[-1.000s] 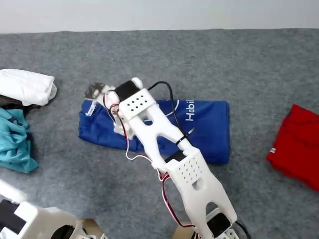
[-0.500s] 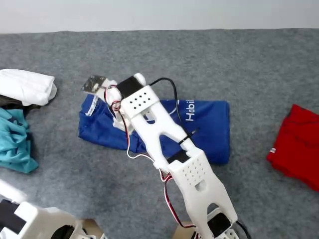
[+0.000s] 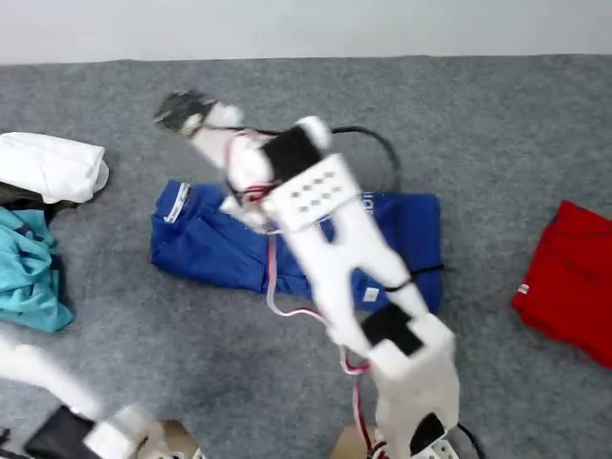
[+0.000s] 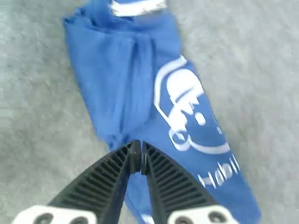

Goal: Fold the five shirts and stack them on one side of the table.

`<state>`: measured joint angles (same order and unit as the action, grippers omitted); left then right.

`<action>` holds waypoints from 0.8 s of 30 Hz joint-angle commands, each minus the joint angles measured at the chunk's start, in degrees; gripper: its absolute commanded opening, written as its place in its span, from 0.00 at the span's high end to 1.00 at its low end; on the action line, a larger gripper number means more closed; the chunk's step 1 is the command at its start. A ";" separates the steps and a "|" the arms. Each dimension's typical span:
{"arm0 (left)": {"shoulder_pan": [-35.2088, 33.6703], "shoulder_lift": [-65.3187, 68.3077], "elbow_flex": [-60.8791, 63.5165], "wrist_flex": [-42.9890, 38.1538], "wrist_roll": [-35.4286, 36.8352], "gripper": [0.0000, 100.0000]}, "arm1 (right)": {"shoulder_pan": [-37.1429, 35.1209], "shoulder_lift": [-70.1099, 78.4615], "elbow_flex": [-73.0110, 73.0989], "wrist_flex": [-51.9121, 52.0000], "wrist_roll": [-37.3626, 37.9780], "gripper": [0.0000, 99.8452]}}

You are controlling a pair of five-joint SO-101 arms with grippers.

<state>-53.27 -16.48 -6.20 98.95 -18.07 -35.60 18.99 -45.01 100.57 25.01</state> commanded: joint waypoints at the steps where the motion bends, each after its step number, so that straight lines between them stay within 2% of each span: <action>1: 10.29 -6.68 0.84 1.58 4.04 1.00 | 6.02 -12.79 7.91 2.42 -0.53 0.99; 8: 35.52 -7.03 1.45 1.41 16.00 1.00 | 20.97 -32.31 22.86 2.33 -0.62 0.99; 13: 54.51 -3.78 1.45 -2.46 17.05 1.00 | 34.95 -41.54 33.58 2.24 -0.70 0.99; 17: 63.03 -0.44 1.45 -10.37 17.05 1.00 | 46.11 -45.67 38.95 2.15 -0.70 0.99; 24: 73.32 8.53 1.36 -21.63 17.14 0.99 | 62.11 -50.77 43.34 2.15 -0.70 0.99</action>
<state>15.65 -10.42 -4.53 81.63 -1.27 20.84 -28.84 -2.20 100.57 25.01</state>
